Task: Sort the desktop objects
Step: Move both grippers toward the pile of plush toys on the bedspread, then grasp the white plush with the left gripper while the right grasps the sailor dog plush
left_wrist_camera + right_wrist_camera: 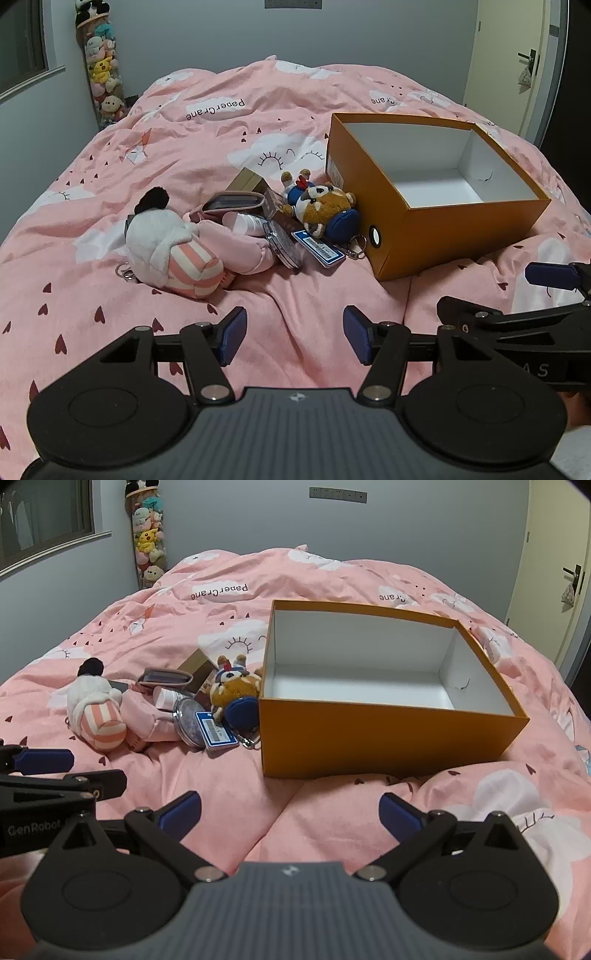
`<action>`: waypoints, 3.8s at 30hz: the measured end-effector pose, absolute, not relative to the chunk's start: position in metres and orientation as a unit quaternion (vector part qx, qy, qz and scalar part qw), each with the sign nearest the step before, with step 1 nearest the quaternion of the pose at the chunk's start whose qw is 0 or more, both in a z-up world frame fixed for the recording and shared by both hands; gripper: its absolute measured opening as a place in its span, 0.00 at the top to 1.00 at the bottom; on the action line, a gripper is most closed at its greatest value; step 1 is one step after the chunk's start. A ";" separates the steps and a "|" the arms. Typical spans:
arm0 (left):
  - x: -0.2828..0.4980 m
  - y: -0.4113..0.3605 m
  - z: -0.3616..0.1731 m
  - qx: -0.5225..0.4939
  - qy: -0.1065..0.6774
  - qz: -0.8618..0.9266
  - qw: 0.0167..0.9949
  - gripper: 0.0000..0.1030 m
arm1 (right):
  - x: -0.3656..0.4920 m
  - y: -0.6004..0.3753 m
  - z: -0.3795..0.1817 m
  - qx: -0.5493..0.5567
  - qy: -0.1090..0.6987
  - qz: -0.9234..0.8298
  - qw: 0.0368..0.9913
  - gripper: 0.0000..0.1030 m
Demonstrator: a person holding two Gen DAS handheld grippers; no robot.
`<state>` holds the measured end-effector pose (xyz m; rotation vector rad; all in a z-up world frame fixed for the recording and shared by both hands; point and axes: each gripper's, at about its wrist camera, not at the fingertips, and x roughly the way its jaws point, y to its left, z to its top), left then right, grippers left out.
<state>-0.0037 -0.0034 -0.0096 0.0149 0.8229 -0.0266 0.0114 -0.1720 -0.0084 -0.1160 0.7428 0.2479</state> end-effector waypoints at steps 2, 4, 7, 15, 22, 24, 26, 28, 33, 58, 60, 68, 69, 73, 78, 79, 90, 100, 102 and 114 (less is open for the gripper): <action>-0.003 -0.004 -0.010 0.009 0.402 -0.013 0.916 0.34 | 0.011 -0.172 -0.009 -0.058 0.363 0.118 0.922 0.01; -0.003 -0.005 -0.011 0.013 0.403 -0.012 0.915 0.34 | 0.011 -0.172 -0.009 -0.060 0.364 0.116 0.922 0.01; -0.003 -0.006 -0.011 0.015 0.404 -0.011 0.915 0.34 | 0.012 -0.172 -0.010 -0.060 0.367 0.116 0.921 0.01; -0.003 -0.006 -0.012 0.015 0.404 -0.011 0.915 0.34 | 0.011 -0.172 -0.010 -0.062 0.367 0.115 0.921 0.01; -0.003 -0.004 -0.012 0.016 0.405 -0.010 0.914 0.34 | 0.011 -0.170 -0.011 -0.068 0.366 0.115 0.921 0.01; -0.003 -0.004 -0.013 0.016 0.405 -0.010 0.914 0.34 | 0.011 -0.169 -0.011 -0.068 0.366 0.115 0.921 0.01; -0.003 -0.004 -0.012 0.016 0.405 -0.010 0.914 0.34 | 0.011 -0.169 -0.011 -0.069 0.366 0.115 0.921 0.01; -0.003 -0.004 -0.012 0.016 0.405 -0.010 0.914 0.34 | 0.011 -0.168 -0.011 -0.072 0.366 0.113 0.921 0.01; -0.003 -0.003 -0.013 0.016 0.407 -0.009 0.913 0.34 | 0.011 -0.168 -0.011 -0.073 0.367 0.114 0.920 0.01; 0.018 0.018 -0.001 -0.014 0.422 -0.024 0.906 0.34 | 0.035 -0.156 -0.001 -0.104 0.366 0.189 0.905 0.21; 0.024 0.027 0.003 -0.025 0.424 -0.022 0.905 0.38 | 0.044 -0.150 0.003 -0.105 0.369 0.212 0.899 0.26; 0.055 0.078 0.009 -0.091 0.444 0.032 0.891 0.42 | 0.080 -0.105 0.017 -0.120 0.358 0.299 0.876 0.44; 0.059 0.085 0.009 -0.103 0.446 0.043 0.888 0.42 | 0.085 -0.100 0.017 -0.121 0.359 0.307 0.873 0.44; 0.074 0.113 0.004 -0.152 0.451 0.097 0.874 0.42 | 0.101 -0.075 0.014 -0.146 0.353 0.328 0.864 0.46; 0.092 0.139 -0.010 -0.195 0.468 0.138 0.851 0.40 | 0.134 -0.052 0.004 -0.209 0.359 0.314 0.854 0.46; 0.096 0.142 -0.013 -0.197 0.470 0.143 0.848 0.40 | 0.140 -0.048 0.003 -0.226 0.360 0.309 0.851 0.46; 0.126 0.154 -0.030 -0.226 0.482 0.157 0.832 0.29 | 0.186 0.004 -0.036 -0.423 0.343 0.276 0.792 0.45; 0.139 0.148 -0.041 -0.197 0.488 0.166 0.834 0.24 | 0.196 0.014 -0.073 -0.490 0.367 0.268 0.744 0.36; 0.139 0.148 -0.041 -0.193 0.487 0.166 0.835 0.23 | 0.197 0.015 -0.077 -0.493 0.367 0.266 0.742 0.36; 0.133 0.143 -0.037 -0.174 0.476 0.155 0.848 0.31 | 0.192 0.007 -0.065 -0.469 0.361 0.280 0.756 0.45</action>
